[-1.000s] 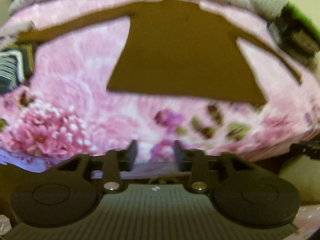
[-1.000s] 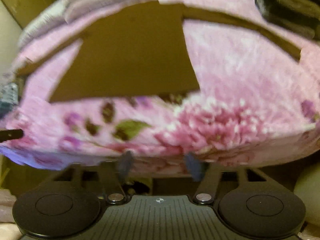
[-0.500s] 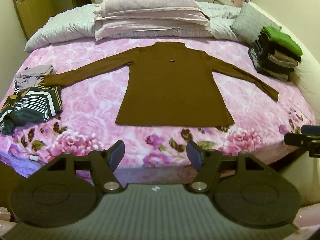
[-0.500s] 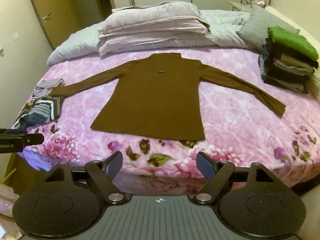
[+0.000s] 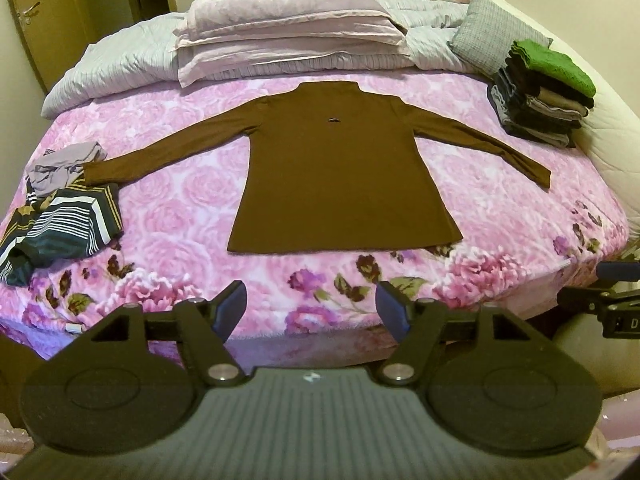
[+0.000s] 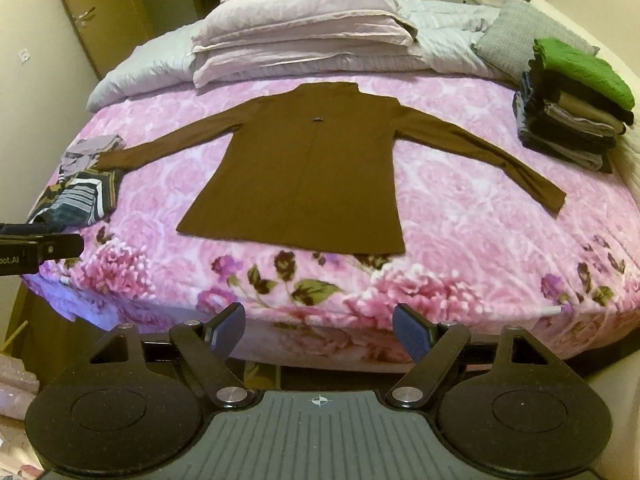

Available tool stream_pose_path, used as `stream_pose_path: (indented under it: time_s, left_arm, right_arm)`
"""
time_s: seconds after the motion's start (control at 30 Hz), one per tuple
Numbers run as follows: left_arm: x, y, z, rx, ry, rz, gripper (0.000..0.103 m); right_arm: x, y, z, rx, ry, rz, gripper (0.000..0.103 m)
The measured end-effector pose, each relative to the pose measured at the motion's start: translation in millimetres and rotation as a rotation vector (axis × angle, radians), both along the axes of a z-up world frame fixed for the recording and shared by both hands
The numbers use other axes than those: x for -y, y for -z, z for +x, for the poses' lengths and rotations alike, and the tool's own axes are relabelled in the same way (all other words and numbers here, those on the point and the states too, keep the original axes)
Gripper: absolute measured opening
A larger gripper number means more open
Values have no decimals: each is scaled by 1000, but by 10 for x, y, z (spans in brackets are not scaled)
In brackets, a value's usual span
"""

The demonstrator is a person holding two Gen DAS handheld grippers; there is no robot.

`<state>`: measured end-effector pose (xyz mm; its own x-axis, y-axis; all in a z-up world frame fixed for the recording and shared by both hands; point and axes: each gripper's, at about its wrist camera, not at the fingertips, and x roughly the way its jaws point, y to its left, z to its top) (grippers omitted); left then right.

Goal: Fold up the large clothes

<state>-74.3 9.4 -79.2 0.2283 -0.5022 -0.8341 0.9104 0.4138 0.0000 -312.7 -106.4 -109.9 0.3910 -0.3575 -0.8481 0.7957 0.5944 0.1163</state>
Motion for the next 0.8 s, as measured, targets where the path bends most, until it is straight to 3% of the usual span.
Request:
stream_pose_path:
  time_s: [0.8]
  left_arm:
    - [-42,-44,-252,25,-26,0,69]
  right_arm:
    - [0,-45,-180,3,-33,-14,78]
